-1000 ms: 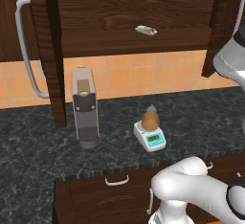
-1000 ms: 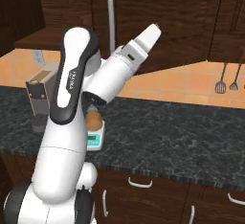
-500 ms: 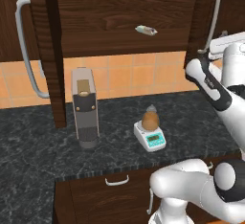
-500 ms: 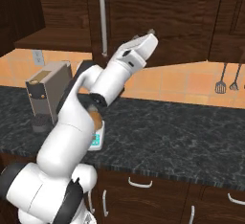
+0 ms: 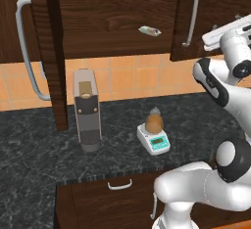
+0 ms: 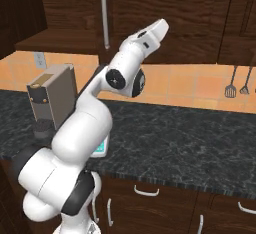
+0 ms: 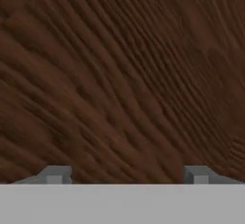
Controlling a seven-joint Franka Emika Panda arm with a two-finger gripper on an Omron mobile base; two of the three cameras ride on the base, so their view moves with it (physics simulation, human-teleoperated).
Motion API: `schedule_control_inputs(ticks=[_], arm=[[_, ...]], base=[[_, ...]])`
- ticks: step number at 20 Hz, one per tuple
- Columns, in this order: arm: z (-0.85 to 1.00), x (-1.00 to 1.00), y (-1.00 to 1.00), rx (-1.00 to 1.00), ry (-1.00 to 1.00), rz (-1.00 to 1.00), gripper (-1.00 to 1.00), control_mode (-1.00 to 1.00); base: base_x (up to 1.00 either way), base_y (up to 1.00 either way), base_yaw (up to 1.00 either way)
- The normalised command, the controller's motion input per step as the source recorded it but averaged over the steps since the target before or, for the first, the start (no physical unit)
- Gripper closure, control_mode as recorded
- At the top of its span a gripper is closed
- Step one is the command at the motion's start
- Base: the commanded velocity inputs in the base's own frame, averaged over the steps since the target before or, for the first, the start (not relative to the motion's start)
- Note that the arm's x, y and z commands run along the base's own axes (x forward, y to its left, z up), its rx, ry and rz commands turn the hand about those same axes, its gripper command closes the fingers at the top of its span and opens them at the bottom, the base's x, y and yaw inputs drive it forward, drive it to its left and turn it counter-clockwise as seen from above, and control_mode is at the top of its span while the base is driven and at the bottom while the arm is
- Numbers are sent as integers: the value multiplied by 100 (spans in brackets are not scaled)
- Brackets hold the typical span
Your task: Pick the honey bottle and place it on the digital scale for weighing, and close the cabinet.
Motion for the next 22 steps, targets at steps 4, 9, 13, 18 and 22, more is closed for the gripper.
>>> schedule_control_inputs(ticks=[4, 9, 13, 18, 22], arm=[[-14, 89, 8, 0, 7, 8, -100, -100], [-41, 95, 11, 0, -5, 7, -100, -100], [-30, 65, 5, 0, -8, 3, -100, -100], [34, -88, 2, 1, 0, 0, -100, -100], [5, -100, 58, 0, -35, 0, -100, -100]], base=[[0, 0, 0], [0, 0, 0], [0, 0, 0], [0, 0, 0], [0, 0, 0]])
